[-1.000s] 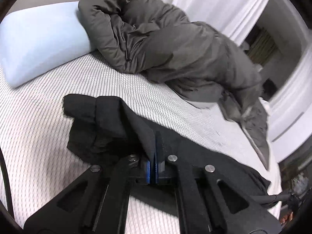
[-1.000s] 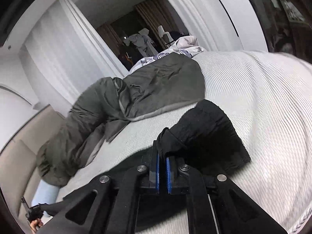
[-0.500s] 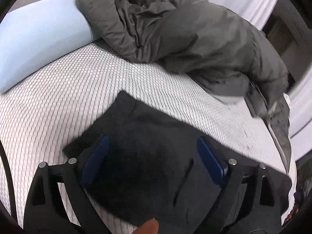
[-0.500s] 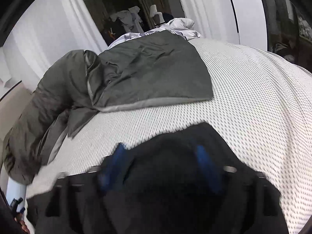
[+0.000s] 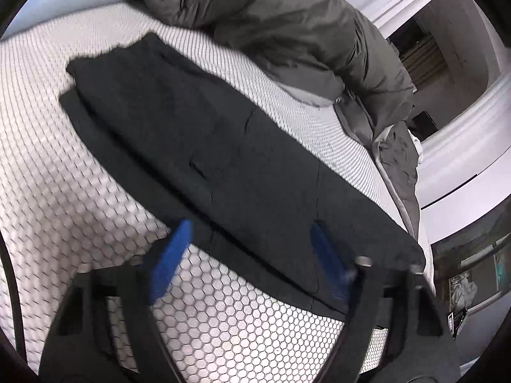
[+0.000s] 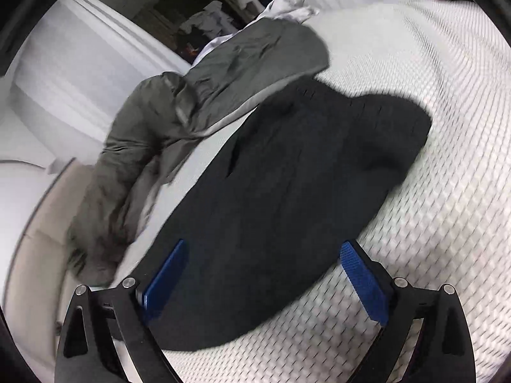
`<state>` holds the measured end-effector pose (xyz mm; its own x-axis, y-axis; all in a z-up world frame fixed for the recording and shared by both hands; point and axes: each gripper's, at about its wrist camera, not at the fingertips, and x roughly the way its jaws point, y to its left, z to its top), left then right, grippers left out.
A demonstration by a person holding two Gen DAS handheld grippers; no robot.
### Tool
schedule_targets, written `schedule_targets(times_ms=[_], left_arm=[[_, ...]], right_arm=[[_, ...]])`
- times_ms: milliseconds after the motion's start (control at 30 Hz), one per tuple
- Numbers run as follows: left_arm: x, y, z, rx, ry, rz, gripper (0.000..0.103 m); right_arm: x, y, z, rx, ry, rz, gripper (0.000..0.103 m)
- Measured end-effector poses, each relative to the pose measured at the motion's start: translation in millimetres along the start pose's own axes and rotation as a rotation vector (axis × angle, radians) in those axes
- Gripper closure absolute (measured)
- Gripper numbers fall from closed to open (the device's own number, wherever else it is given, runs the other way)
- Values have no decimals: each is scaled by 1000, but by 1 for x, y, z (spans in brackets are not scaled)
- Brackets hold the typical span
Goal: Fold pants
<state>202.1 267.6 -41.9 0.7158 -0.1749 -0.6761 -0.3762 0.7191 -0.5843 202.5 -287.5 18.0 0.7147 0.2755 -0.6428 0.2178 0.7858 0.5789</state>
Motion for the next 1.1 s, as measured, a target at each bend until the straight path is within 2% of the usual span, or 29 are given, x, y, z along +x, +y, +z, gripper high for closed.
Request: schedule_targets(times_ms=[67,167,233,267,300,400,467,600,733,833,900,967,1100], left_arm=[[13,0,-7,12,36,9,46],[28,-2,-10,33,36,51,54],[31,-1,-10,28,11,71,67],[33,0,-10,21,-12,87,83],[32,3,-10,13,-23,98,94],[25,7,-9,-8,-65,60,99],[12,2,-13,26,-91,45,101],[-4,-2,-20,66,-101,40,101],[14,15,-21,8,-3,74,99],[14,10,-21,13,-12,72,89],[8,11,-21,1,-13,39,59],[1,15,-24,-26,-27,28,48],[-6,23,-26,-59,-10,10,48]], right_arm=[[0,6,-3,-35,24,8,5],[-2,20,-8,-114,22,9,5],[4,24,-10,-122,22,-9,5],[7,23,-9,-115,25,-22,5],[11,22,-9,-103,29,-32,5],[16,19,-8,-86,37,-50,5],[14,19,-6,-87,22,-59,5],[6,14,-4,-76,0,-69,5],[10,5,-3,-50,19,-96,5],[12,3,-4,-49,24,-117,5],[13,6,-4,-63,25,-121,5],[16,10,-5,-75,29,-125,5],[20,12,-5,-91,38,-143,5]])
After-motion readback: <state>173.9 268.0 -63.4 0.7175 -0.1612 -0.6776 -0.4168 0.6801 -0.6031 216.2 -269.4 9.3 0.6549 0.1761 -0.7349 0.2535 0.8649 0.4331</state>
